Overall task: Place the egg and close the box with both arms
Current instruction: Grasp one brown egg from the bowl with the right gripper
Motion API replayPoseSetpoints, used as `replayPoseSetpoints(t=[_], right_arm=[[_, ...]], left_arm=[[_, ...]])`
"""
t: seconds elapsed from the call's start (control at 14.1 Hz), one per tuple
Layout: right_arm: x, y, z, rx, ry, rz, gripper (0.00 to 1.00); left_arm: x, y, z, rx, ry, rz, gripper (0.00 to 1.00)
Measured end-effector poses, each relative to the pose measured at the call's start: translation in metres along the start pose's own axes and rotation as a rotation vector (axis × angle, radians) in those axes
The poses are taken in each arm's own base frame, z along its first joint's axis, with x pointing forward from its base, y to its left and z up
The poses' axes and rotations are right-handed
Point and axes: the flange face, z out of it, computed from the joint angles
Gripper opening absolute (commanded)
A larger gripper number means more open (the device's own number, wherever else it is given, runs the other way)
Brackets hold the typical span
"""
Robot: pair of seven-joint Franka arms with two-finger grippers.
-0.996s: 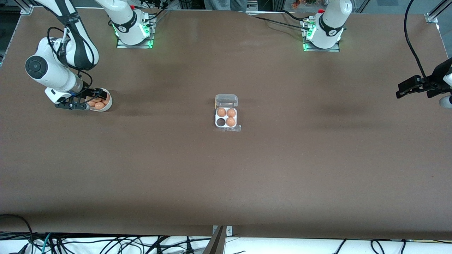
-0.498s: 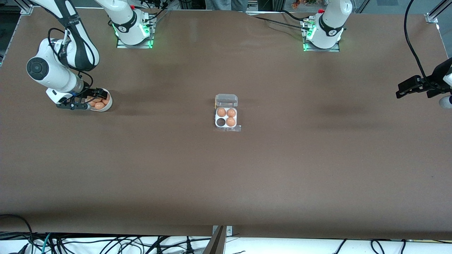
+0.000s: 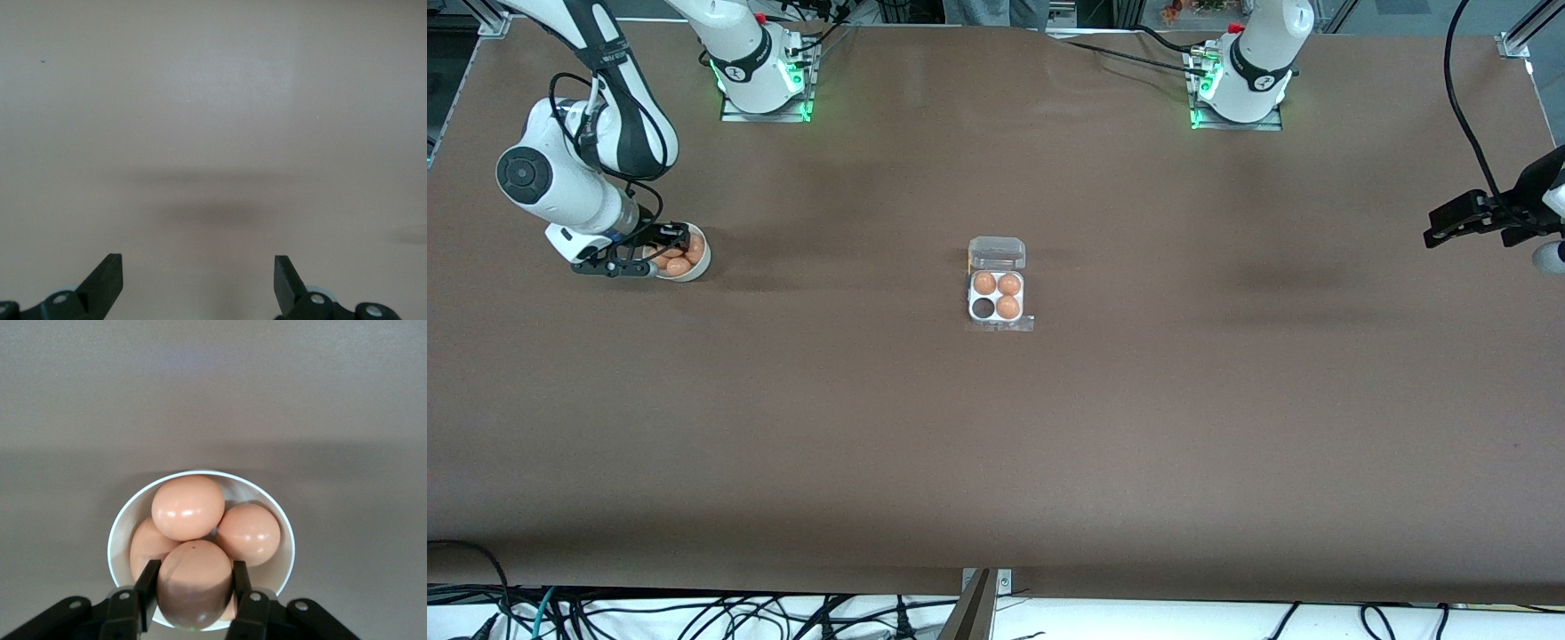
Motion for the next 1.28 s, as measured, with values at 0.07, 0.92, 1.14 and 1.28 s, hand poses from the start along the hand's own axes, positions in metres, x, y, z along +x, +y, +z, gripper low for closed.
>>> replayPoseSetpoints(t=[0.07, 0.92, 1.14, 1.28], right_arm=[[0.0, 0.0, 0.0, 0.0, 0.0, 0.0, 0.35], [0.029, 0.001, -0.066, -0.012, -0.079, -0.008, 0.26], [0.05, -0.028, -0.115, -0.03, -0.102, -0.013, 0.26], [0.064, -0.067, -0.145, -0.047, -0.101, 0.004, 0.26]], left_arm=[[0.0, 0.0, 0.0, 0.0, 0.0, 0.0, 1.0], [0.0, 0.002, 0.0, 0.0, 0.001, 0.004, 1.0], [0.0, 0.003, -0.001, 0.0, 0.002, 0.005, 1.0], [0.0, 0.003, -0.002, 0.0, 0.006, 0.005, 1.0]])
